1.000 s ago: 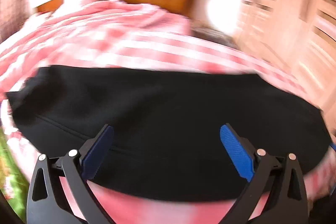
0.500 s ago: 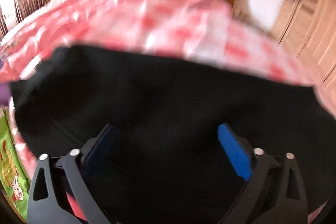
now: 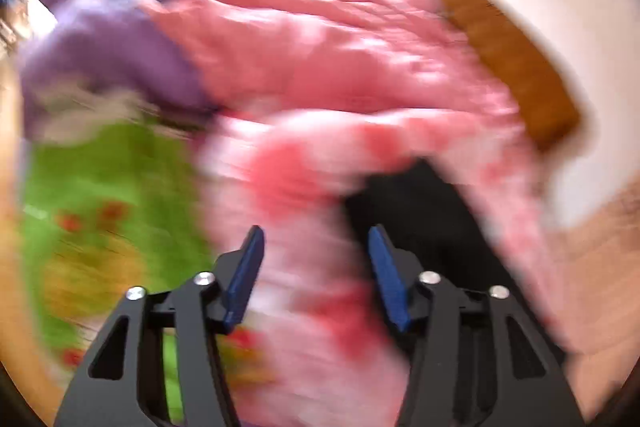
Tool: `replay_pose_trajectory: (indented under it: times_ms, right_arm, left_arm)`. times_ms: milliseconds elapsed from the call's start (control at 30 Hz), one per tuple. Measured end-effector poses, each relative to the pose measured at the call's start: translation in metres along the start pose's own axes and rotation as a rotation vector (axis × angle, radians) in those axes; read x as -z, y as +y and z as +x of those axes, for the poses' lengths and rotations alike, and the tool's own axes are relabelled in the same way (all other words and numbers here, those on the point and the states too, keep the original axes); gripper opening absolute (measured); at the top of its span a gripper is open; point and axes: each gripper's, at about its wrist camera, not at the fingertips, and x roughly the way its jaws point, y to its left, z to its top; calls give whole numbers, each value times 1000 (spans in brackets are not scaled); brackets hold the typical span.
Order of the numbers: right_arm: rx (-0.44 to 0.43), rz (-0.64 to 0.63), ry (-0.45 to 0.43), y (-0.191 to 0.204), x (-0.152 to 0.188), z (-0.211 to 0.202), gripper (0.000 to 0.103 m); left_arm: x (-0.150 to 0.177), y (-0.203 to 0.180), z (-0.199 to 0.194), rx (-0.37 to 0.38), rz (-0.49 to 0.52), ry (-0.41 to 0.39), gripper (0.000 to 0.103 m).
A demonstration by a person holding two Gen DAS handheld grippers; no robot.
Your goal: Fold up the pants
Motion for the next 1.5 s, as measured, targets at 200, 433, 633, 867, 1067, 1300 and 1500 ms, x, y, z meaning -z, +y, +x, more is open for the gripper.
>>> replay_pose_trajectory:
  times_ms: [200,433,633,867,1067,1300,1500]
  right_arm:
    - [7,33,30,-4,2,13,99]
    - [4,69,44,-11,7,20,99]
    - [-20,117,46,-17,10,22,99]
    - [-5,102,47,-14,11,23,99]
    - [-37,105,38,-20,13,22,99]
    - [-35,95,34,-18,12,23,99]
    - [-56,114,25,-22,13,22,99]
  left_arm:
    - [12,-31,19,-67,219,36,45]
    - [-5,-55,48,36,182,96,47]
    - [-5,-6,58,388,-42,108,32]
    - [-5,-22,74,340,29,124,25]
    - [-8,-5,63,339,-19,72,5]
    - [-21,-6,63,255,21,42,5]
    - [-25,26,56,399,-149,30,50]
